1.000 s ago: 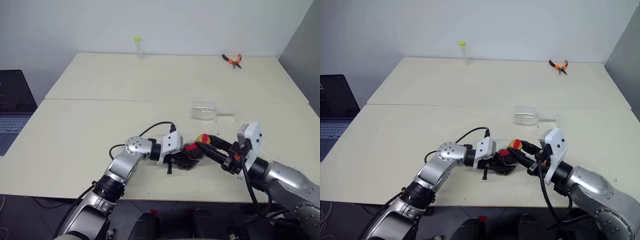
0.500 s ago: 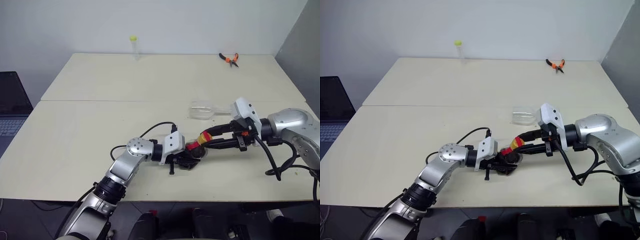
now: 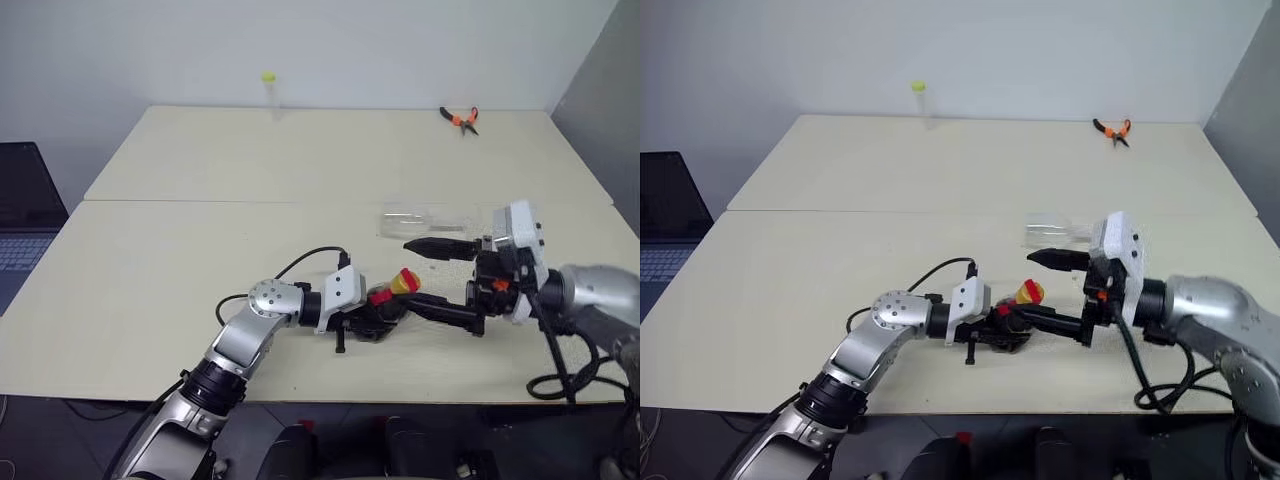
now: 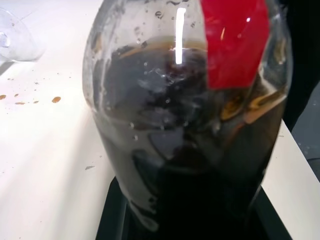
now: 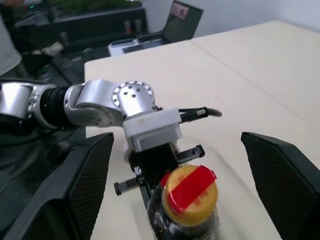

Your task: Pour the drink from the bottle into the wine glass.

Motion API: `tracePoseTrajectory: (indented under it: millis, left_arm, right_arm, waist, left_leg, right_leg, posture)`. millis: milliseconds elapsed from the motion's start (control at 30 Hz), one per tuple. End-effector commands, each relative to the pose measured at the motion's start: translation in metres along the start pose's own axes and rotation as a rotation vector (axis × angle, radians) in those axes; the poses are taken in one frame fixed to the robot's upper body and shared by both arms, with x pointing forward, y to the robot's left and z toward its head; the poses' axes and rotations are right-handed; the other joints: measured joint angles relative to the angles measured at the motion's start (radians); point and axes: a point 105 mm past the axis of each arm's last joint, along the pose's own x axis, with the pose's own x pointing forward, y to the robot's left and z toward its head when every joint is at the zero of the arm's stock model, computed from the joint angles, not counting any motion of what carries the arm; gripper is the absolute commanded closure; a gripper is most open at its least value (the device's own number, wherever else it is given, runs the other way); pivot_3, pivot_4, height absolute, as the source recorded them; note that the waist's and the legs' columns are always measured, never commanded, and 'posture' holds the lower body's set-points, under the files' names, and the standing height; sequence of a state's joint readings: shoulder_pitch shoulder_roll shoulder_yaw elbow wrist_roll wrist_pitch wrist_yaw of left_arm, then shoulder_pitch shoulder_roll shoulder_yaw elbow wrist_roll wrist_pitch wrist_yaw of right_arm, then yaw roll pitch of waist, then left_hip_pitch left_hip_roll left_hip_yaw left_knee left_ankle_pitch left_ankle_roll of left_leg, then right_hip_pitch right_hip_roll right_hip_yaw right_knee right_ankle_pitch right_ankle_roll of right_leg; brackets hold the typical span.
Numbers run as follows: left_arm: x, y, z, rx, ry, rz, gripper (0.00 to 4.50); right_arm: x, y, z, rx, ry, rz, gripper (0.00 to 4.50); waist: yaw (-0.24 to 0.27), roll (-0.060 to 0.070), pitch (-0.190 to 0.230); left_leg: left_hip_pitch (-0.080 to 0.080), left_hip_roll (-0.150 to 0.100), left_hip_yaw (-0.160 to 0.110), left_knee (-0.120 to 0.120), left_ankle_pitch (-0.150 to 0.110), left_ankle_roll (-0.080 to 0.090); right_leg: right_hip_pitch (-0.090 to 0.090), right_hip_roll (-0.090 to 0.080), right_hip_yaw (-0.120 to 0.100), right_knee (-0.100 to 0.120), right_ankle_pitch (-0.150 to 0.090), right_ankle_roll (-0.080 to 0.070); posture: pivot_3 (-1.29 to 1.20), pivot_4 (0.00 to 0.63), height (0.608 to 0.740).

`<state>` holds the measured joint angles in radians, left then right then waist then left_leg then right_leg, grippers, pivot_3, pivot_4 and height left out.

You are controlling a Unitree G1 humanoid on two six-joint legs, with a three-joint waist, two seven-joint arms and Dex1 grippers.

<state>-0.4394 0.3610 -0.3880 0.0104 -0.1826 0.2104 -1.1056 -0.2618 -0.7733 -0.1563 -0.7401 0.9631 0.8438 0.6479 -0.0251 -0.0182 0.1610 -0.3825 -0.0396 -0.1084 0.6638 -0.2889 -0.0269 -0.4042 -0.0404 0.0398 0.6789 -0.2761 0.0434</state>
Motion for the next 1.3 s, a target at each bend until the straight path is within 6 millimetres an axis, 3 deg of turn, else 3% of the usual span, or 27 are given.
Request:
tracePoseTrajectory:
  millis: [33, 167, 433, 733, 867, 1067, 1300]
  left_arm:
    - [0.000, -0.002, 0.003, 0.014, -0.003, -0.014, 3.66]
    - [0.001, -0.001, 0.003, 0.018, -0.004, -0.021, 3.66]
    - [0.002, 0.002, 0.003, 0.017, -0.006, -0.014, 3.69]
    - [-0.001, 0.005, 0.001, 0.011, -0.005, 0.007, 3.69]
    - [-0.003, 0.008, 0.000, 0.011, -0.001, 0.019, 3.71]
    - [-0.003, 0.009, 0.001, 0.016, -0.002, 0.023, 3.71]
    - [-0.003, 0.009, 0.001, 0.017, 0.000, 0.021, 3.71]
  right_arm:
    - [0.007, -0.001, 0.007, -0.046, -0.055, -0.118, 0.09]
    - [0.011, -0.018, 0.001, -0.070, -0.075, -0.277, 0.09]
    - [-0.004, -0.024, -0.016, -0.047, -0.002, -0.313, 0.09]
    - [-0.029, -0.020, -0.024, 0.025, 0.032, -0.337, 0.09]
    - [-0.040, -0.008, -0.025, 0.080, 0.052, -0.281, 0.09]
    - [-0.024, 0.012, -0.017, 0.086, 0.028, -0.180, 0.09]
    - [-0.003, 0.002, -0.003, 0.038, -0.059, -0.237, 0.09]
  waist:
    - [-0.001, 0.000, 0.000]
    - [-0.001, 0.000, 0.000]
    - [-0.001, 0.000, 0.000]
    - [0.000, 0.000, 0.000]
    - [0.001, 0.000, -0.001]
    - [-0.001, 0.000, 0.000]
    - [-0.003, 0.000, 0.000]
  left_leg:
    - [0.000, 0.000, 0.000, 0.000, 0.000, 0.000]
    - [0.000, 0.000, 0.000, 0.000, 0.000, 0.000]
    - [0.000, -0.001, 0.001, 0.000, 0.000, 0.000]
    - [0.001, -0.001, 0.000, 0.000, 0.000, 0.000]
    - [0.001, -0.001, 0.001, 0.000, 0.000, 0.000]
    - [0.001, 0.000, 0.001, 0.000, 0.000, 0.000]
    - [0.001, 0.000, 0.001, 0.000, 0.000, 0.000]
  right_leg:
    - [0.000, 0.000, 0.000, 0.000, 0.000, 0.000]
    - [0.000, 0.001, 0.000, 0.000, 0.000, 0.000]
    - [0.000, 0.002, 0.000, -0.001, 0.000, 0.000]
    - [0.001, 0.002, 0.000, 0.000, 0.000, 0.000]
    - [0.002, 0.002, 0.000, 0.000, 0.000, 0.000]
    - [0.002, 0.003, 0.000, 0.000, 0.000, 0.000]
    - [0.002, 0.003, 0.000, 0.000, 0.000, 0.000]
  posture:
    - [0.00, 0.150, 0.740]
    - [0.00, 0.150, 0.740]
    - [0.00, 0.150, 0.740]
    - [0.00, 0.150, 0.740]
    - [0.00, 0.150, 0.740]
    - [0.00, 0.150, 0.740]
    - [0.00, 0.150, 0.740]
